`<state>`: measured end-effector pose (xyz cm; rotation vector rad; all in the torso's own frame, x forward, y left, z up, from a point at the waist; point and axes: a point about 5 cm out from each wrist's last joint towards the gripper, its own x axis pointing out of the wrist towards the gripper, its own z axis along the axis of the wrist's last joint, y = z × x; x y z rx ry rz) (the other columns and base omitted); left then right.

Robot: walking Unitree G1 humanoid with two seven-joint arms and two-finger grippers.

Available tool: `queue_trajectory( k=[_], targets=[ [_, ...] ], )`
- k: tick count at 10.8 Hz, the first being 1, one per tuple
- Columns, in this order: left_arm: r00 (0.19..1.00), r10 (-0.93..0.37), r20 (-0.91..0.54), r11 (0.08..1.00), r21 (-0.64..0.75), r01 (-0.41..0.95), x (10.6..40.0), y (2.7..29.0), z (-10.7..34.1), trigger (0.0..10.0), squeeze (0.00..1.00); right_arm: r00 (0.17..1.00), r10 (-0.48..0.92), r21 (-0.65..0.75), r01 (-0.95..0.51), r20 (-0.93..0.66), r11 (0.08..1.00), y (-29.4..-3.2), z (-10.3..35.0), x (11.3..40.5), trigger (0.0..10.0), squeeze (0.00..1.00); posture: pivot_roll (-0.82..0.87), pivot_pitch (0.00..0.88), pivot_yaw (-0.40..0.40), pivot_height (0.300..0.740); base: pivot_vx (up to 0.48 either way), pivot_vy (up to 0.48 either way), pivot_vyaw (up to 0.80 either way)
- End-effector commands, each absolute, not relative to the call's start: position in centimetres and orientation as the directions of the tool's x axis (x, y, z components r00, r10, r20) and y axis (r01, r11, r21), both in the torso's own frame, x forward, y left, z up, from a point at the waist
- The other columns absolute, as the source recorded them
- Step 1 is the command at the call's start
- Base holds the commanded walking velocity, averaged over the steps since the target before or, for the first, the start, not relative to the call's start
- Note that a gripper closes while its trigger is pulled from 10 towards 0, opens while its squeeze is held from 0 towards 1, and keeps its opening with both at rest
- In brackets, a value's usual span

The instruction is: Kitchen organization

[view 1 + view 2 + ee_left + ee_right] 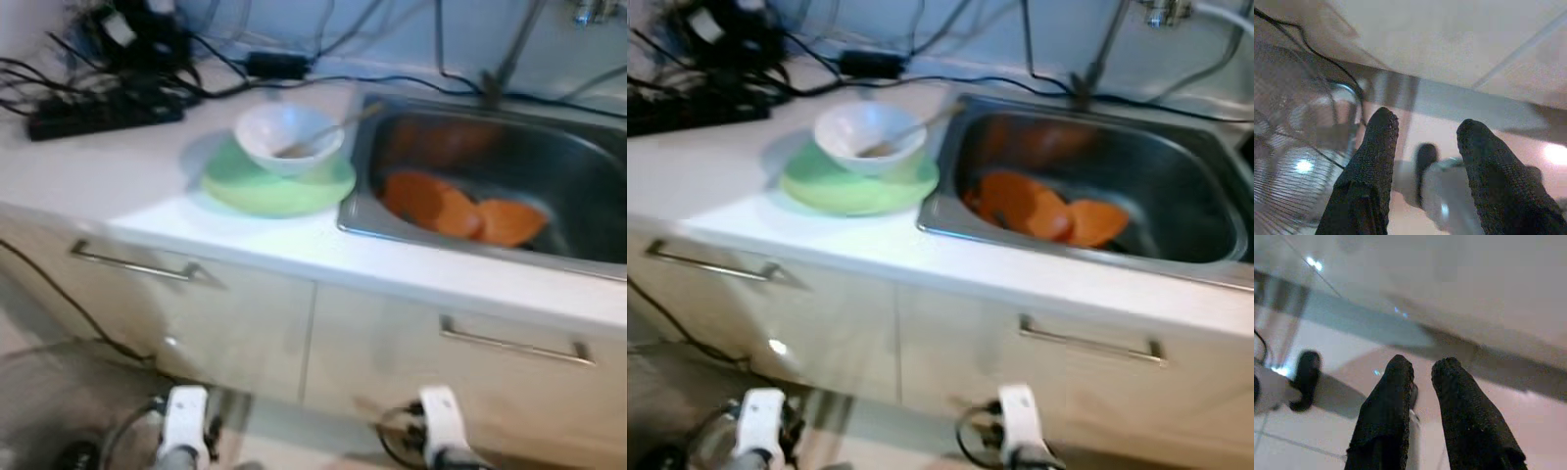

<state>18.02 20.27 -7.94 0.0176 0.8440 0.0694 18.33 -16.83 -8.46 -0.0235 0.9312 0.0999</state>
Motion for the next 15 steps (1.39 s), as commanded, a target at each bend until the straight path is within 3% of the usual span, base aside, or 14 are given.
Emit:
queue_trajectory(
  k=[1,15],
  targets=[
    [0.653,0.071,-0.754,0.997,0.047,-0.054,17.63,20.45,-8.11,10.0,0.0,0.591,0.071,0.025,-0.086,-0.804,0.996,-16.82,-8.46,18.37,10.0,0.0,0.21,0.085,-0.06,0.725,0.0,0.0,0.0],
    [0.641,0.061,-0.765,0.998,0.044,-0.042,17.42,20.26,-8.27,10.0,0.0,0.601,0.074,0.038,-0.073,-0.796,0.997,-16.83,-8.45,18.32,10.0,0.0,0.21,0.087,-0.061,0.725,0.0,0.0,0.0]
  ],
)
